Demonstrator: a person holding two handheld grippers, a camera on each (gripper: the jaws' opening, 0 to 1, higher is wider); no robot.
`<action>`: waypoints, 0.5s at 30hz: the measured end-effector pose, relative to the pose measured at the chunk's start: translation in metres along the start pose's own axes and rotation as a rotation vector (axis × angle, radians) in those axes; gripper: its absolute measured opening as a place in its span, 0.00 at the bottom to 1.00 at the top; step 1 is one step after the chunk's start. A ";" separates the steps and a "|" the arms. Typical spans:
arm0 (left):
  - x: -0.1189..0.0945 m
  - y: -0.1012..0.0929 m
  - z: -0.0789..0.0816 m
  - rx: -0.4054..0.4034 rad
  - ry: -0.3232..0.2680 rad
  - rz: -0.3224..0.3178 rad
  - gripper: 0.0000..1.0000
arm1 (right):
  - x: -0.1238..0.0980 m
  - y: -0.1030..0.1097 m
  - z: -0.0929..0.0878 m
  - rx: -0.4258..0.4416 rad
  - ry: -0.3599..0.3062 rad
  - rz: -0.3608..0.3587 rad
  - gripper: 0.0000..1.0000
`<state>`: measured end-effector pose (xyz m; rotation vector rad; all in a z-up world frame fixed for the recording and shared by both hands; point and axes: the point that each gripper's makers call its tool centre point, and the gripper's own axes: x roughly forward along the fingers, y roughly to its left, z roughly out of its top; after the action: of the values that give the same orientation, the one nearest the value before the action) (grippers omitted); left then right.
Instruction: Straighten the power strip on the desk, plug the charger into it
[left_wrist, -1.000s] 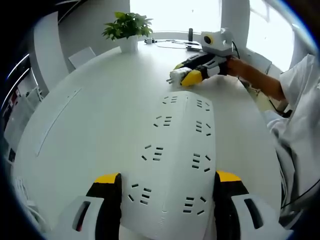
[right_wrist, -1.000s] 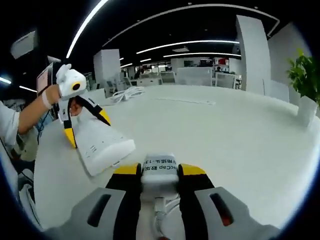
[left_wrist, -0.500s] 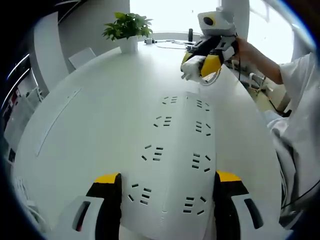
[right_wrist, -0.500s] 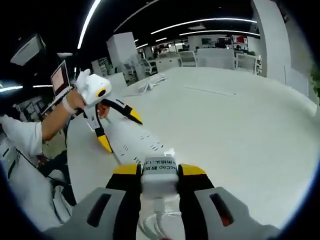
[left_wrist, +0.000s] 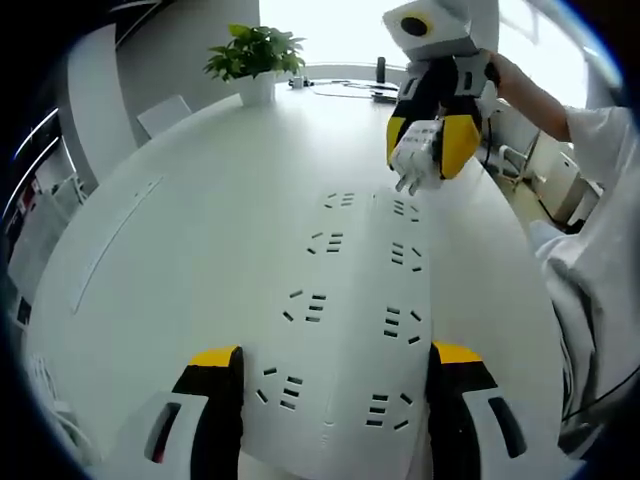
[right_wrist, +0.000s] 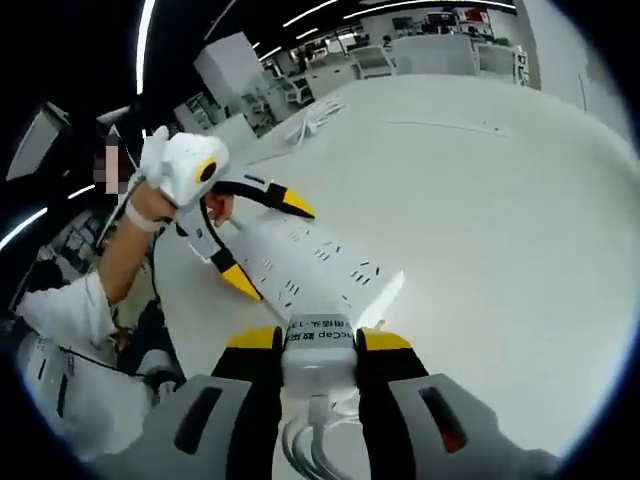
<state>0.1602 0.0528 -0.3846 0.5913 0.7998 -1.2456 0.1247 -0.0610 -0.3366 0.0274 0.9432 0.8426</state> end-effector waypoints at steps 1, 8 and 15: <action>0.000 0.000 0.000 -0.001 0.000 0.001 0.75 | 0.000 0.000 -0.001 0.009 0.006 -0.002 0.28; 0.001 0.000 0.001 -0.010 0.007 0.010 0.75 | 0.002 -0.003 -0.003 0.068 0.037 -0.070 0.28; 0.000 0.000 0.001 -0.010 0.019 0.020 0.74 | 0.001 -0.004 0.003 0.117 0.099 -0.147 0.28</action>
<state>0.1609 0.0519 -0.3838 0.6024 0.8132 -1.2186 0.1299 -0.0618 -0.3372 0.0168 1.0732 0.6570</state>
